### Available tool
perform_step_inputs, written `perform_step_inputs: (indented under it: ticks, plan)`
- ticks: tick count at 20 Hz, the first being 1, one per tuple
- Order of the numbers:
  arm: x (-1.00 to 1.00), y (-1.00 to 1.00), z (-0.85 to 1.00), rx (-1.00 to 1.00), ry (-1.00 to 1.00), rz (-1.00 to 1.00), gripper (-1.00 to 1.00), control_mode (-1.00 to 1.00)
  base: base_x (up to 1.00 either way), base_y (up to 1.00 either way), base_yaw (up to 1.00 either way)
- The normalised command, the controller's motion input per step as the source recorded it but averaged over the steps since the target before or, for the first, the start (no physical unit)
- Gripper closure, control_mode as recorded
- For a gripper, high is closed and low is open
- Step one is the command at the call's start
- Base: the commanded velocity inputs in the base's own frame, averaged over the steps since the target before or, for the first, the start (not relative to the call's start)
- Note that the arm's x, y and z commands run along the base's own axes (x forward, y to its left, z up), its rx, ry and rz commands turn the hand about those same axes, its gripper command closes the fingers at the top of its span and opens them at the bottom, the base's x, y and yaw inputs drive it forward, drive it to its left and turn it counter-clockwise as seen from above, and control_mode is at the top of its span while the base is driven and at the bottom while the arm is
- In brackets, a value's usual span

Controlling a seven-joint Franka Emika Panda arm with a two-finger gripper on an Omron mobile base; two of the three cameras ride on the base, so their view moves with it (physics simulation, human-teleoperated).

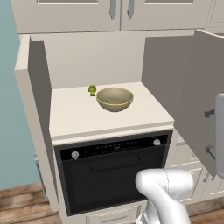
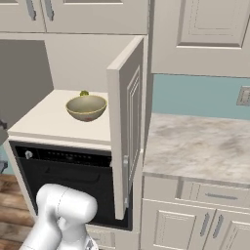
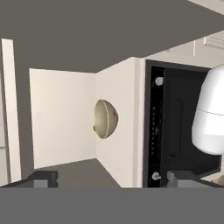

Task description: Pick the mug and place it in the sink. Pick the bowl and place it in the open cabinet and then close the cabinet.

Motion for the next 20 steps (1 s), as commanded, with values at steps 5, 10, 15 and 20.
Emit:
perform_step_inputs:
  ticks: [5,10,15,20]
  plan:
    - [0.0,0.0,0.0,0.0,0.0,0.0,-1.0,1.0,-0.43,0.0,-0.01]
    - [0.0,0.0,0.0,0.0,0.0,0.0,-1.0,1.0,-0.15,0.09,-0.01]
    - [0.0,0.0,0.0,0.0,0.0,0.0,-1.0,1.0,0.0,0.06,0.0]
    - [0.0,0.0,0.0,0.0,0.0,0.0,-1.0,1.0,-0.2,0.25,0.0]
